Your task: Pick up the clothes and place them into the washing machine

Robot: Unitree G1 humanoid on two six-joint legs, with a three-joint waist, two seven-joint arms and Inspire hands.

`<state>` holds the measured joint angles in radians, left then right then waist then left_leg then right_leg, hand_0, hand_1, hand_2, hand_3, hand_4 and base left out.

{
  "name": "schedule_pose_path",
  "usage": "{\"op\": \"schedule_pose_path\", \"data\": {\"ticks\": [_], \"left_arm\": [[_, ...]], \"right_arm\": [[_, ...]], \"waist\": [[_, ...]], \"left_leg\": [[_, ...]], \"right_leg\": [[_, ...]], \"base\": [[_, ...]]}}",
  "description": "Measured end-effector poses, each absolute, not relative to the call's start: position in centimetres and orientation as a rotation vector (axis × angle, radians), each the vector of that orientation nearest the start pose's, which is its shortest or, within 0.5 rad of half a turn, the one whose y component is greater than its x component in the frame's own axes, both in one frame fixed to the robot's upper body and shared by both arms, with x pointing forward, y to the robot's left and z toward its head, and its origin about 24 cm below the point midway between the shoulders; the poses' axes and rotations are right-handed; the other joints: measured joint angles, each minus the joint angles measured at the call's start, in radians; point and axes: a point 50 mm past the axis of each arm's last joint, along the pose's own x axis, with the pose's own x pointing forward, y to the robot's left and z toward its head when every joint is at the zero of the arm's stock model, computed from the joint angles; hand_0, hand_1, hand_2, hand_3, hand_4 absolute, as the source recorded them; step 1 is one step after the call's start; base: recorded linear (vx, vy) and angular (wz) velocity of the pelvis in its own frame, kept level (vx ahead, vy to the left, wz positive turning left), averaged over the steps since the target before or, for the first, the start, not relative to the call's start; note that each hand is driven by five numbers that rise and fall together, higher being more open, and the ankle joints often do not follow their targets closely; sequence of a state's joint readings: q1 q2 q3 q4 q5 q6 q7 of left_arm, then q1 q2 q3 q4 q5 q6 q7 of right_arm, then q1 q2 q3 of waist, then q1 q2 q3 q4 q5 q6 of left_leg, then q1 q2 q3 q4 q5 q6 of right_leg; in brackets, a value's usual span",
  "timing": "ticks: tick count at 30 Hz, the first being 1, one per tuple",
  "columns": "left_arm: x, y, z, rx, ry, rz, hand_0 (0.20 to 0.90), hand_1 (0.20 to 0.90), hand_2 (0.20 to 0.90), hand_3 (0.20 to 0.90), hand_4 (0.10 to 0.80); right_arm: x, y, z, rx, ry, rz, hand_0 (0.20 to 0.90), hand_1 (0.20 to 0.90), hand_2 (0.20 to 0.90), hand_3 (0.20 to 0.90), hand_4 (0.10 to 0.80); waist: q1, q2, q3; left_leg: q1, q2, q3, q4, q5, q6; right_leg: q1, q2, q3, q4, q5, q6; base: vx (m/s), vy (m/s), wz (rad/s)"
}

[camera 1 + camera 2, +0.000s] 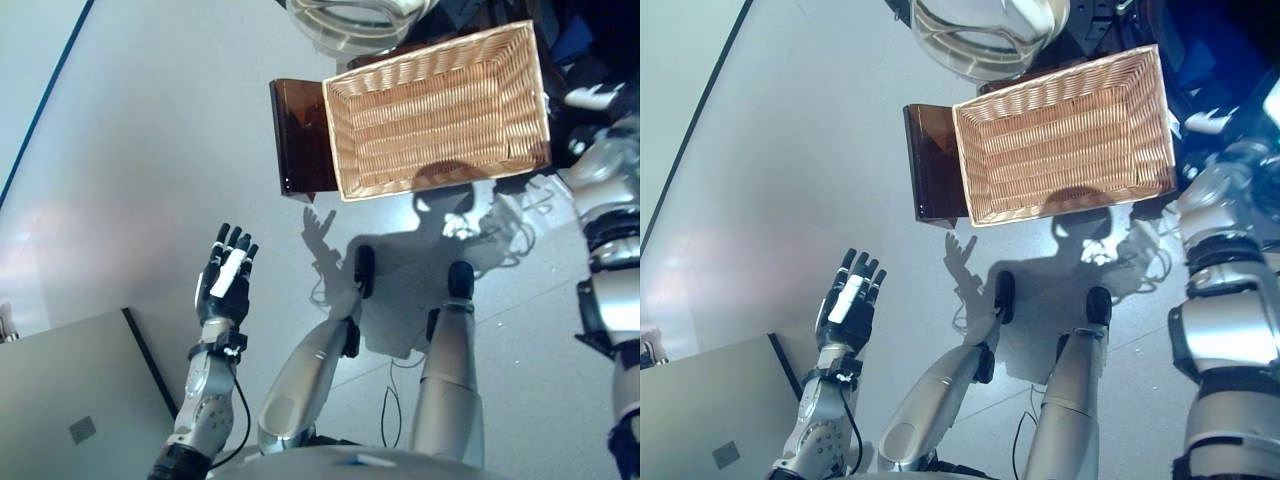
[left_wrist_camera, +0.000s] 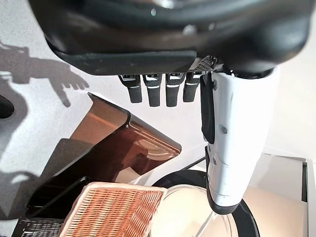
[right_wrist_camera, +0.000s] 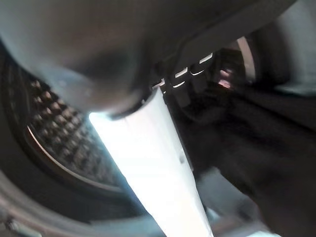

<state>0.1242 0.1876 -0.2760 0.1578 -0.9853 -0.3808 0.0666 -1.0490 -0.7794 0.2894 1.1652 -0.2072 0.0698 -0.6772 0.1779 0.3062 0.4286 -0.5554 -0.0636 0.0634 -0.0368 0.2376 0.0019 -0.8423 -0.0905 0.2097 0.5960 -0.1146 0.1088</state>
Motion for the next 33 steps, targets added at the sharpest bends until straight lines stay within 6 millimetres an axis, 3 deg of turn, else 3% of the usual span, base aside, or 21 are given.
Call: {"op": "schedule_pose_path", "data": {"ticks": [3, 6, 13, 20, 24, 29, 33], "left_arm": [[21.5, 16.0, -1.1, -0.780, 0.073, 0.160, 0.900, 0.900, 0.900, 0.900, 0.800], [21.3, 15.8, -1.9, -0.774, 0.106, 0.177, 0.900, 0.900, 0.900, 0.900, 0.800], [21.2, 16.2, -2.1, -0.765, 0.108, 0.195, 0.900, 0.900, 0.900, 0.900, 0.800], [21.0, 17.4, -2.3, -0.760, 0.100, 0.248, 0.900, 0.900, 0.900, 0.900, 0.800], [21.0, 17.5, -2.3, -0.746, 0.098, 0.255, 0.900, 0.900, 0.900, 0.900, 0.800], [20.8, 17.5, -2.6, -0.761, 0.112, 0.260, 0.900, 0.900, 0.900, 0.900, 0.800], [20.6, 17.5, -2.8, -0.792, 0.121, 0.262, 0.900, 0.900, 0.900, 0.900, 0.800]], "right_arm": [[35.8, -34.7, 19.1, -1.001, -0.040, -0.952, 0.900, 0.900, 0.900, 0.900, 0.800], [35.8, -33.1, 16.5, -0.951, -0.049, -0.894, 0.900, 0.900, 0.900, 0.900, 0.800], [34.6, -31.8, 13.0, -0.873, -0.054, -0.833, 0.900, 0.900, 0.900, 0.900, 0.800], [32.7, -32.2, 9.3, -0.700, 0.034, -0.865, 0.900, 0.900, 0.900, 0.900, 0.800], [31.7, -32.0, 7.5, -0.436, 0.057, -0.902, 0.900, 0.900, 0.900, 0.900, 0.800], [30.7, -31.9, 4.2, 0.153, 0.104, -0.942, 0.900, 0.900, 0.900, 0.900, 0.800], [30.5, -32.1, 3.7, 0.389, 0.084, -0.940, 0.900, 0.900, 0.900, 0.900, 0.800]], "waist": [[-0.010, 0.000, 0.000], [-0.026, -0.002, 0.001], [-0.055, -0.005, 0.003], [-0.082, -0.005, 0.003], [-0.083, -0.004, 0.003], [-0.083, 0.001, -0.001], [-0.080, 0.003, -0.002]], "left_leg": [[0.004, 0.000, 0.001, 0.006, -0.003, 0.002], [0.021, 0.005, 0.003, 0.038, -0.026, 0.008], [0.033, 0.005, 0.028, 0.068, -0.053, 0.016], [0.063, 0.014, 0.045, 0.066, -0.066, 0.025], [0.062, 0.015, 0.048, 0.065, -0.070, 0.025], [0.060, 0.016, 0.050, 0.060, -0.073, 0.023], [0.057, 0.015, 0.056, 0.051, -0.072, 0.023]], "right_leg": [[0.008, 0.001, 0.002, -0.003, 0.001, 0.000], [0.048, 0.003, 0.000, -0.021, 0.005, 0.001], [0.076, 0.005, 0.020, -0.044, 0.017, 0.009], [0.120, 0.009, 0.028, -0.095, 0.032, 0.013], [0.117, 0.011, 0.033, -0.095, 0.033, 0.010], [0.112, 0.012, 0.033, -0.095, 0.030, 0.006], [0.101, 0.012, 0.038, -0.094, 0.029, 0.006]], "base": [[0.023, 0.001, -0.02], [0.010, -0.003, -0.05], [0.023, 0.029, -0.11], [0.026, 0.021, -0.10], [0.002, -0.002, -0.03], [0.000, 0.000, 0.00], [0.009, -0.016, -0.03]]}}
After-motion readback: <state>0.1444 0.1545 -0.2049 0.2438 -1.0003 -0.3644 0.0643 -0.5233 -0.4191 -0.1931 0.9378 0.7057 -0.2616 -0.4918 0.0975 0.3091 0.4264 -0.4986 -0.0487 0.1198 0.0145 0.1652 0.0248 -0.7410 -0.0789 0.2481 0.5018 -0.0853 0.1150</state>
